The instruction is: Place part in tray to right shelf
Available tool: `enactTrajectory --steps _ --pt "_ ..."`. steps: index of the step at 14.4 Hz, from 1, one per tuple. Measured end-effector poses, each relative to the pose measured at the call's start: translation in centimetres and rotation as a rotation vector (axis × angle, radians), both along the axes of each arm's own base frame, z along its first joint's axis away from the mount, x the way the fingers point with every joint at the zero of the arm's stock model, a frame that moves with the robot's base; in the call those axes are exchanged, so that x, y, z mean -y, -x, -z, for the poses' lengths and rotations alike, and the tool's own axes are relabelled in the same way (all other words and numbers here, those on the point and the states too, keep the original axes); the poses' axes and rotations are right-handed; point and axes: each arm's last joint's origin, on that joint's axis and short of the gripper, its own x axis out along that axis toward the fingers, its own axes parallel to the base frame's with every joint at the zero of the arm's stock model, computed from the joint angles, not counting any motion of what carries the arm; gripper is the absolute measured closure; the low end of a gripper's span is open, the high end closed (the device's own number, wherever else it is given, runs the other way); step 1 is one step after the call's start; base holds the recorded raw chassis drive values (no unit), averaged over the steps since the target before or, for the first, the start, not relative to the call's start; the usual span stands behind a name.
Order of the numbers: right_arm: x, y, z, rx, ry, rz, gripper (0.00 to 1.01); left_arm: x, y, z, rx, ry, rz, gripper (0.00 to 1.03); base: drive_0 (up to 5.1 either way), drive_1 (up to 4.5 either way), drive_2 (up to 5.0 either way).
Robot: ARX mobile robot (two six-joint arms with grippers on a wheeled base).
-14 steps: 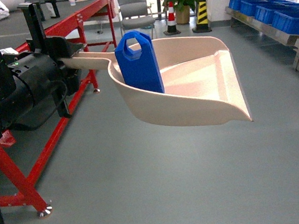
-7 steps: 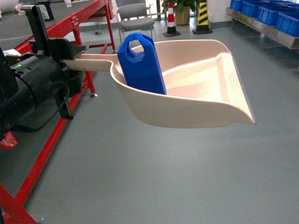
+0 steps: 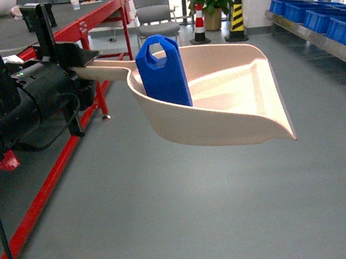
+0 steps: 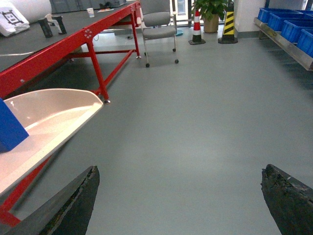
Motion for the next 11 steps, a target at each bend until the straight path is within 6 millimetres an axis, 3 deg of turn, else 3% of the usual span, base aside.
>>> enactTrajectory --steps 11 --pt "0.00 0.00 0.03 -0.003 -0.002 -0.001 0.03 0.01 0.01 0.05 -0.004 -0.002 -0.001 0.91 0.0 4.02 -4.1"
